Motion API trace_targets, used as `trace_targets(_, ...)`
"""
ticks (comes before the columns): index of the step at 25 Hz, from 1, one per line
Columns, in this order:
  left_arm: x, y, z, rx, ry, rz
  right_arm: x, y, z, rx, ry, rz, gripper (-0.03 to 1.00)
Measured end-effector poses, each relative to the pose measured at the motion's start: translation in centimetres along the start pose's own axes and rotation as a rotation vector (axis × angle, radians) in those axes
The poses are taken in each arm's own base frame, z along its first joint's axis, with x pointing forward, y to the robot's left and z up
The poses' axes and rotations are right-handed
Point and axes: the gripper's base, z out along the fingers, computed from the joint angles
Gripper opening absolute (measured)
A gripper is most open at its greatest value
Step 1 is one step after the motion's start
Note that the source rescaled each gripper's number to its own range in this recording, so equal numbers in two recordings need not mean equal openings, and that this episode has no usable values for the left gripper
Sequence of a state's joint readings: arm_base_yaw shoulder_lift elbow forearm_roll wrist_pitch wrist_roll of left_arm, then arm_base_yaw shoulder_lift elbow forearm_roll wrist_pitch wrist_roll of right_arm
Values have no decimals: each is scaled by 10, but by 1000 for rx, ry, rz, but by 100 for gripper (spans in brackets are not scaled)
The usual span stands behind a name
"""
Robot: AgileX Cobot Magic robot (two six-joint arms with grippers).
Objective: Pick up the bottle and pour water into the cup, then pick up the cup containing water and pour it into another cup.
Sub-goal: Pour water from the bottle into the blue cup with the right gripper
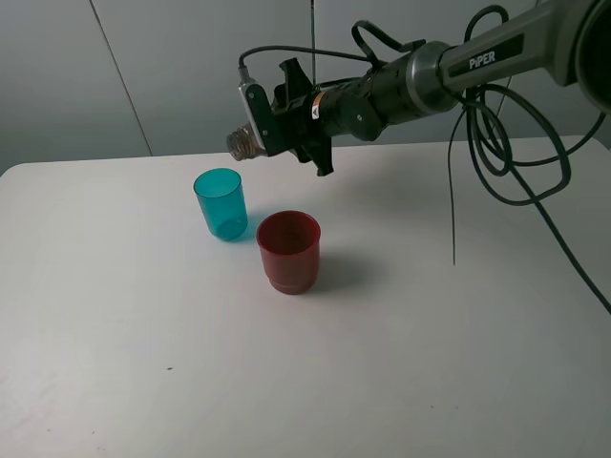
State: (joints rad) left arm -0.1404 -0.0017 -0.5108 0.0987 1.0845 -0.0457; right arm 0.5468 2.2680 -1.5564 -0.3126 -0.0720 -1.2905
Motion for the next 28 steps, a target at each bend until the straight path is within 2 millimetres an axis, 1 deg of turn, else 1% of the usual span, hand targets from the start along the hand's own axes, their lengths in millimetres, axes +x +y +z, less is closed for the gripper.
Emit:
trace_targets(11,0,0,0,0,0,0,-3,-4,0,27,-11,-42,0)
trace_targets(14,0,0,0,0,0,0,-6,-10,0,44,-16,-47,0)
trace_targets(24,0,0,0,0,0,0,-5,-24,-1,85,-12,-69,0)
trace_targets(28,0,0,0,0,0,0,-5,-25,-1,90,-9,-120,0)
